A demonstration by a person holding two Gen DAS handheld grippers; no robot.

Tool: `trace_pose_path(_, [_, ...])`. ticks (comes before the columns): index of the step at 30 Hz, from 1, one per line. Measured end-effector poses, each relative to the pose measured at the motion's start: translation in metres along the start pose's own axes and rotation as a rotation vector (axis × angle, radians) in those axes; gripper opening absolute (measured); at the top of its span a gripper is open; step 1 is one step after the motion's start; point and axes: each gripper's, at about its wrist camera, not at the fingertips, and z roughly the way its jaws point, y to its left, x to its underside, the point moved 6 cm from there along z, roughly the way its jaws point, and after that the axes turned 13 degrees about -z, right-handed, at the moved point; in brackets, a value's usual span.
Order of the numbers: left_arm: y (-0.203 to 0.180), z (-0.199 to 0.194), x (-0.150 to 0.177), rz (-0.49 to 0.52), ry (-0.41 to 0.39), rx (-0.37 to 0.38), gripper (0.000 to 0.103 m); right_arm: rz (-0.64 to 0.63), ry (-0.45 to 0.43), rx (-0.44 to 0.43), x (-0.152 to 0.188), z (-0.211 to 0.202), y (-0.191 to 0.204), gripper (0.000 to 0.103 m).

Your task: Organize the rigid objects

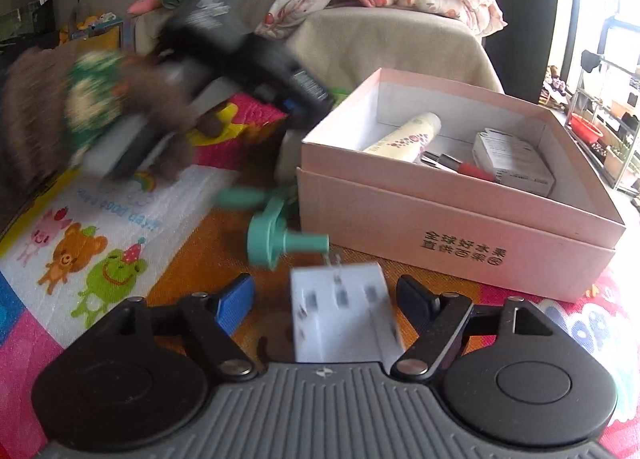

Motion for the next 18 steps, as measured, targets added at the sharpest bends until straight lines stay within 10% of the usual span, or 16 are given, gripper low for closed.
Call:
trace_pose_path(7, [-0.004,-0.055,0.062,-0.104,-0.029,0.008,0.031,-0.03,-0.001,-0.059,-0.006,-0.027,-0.004,0.074])
trace_pose_path(13, [-0.005,-0.099,0.079,-0.219,-0.135,0.026,0.031,0.076,-0.187,0.316,-0.029,-0.089,-0.094,0.076])
trace_pose_path(15, [0.005,-0.117,0.077,-0.279,-0.196,-0.019,0.031,0.163,-0.141,0.388,-0.027,-0.069,-0.129,0.076])
trace_pose_path(18, [0.024,-0.149,0.085,-0.35,-0.258,-0.095,0.031,0.237,-0.001,0.413,-0.018,-0.023,-0.164,0.049])
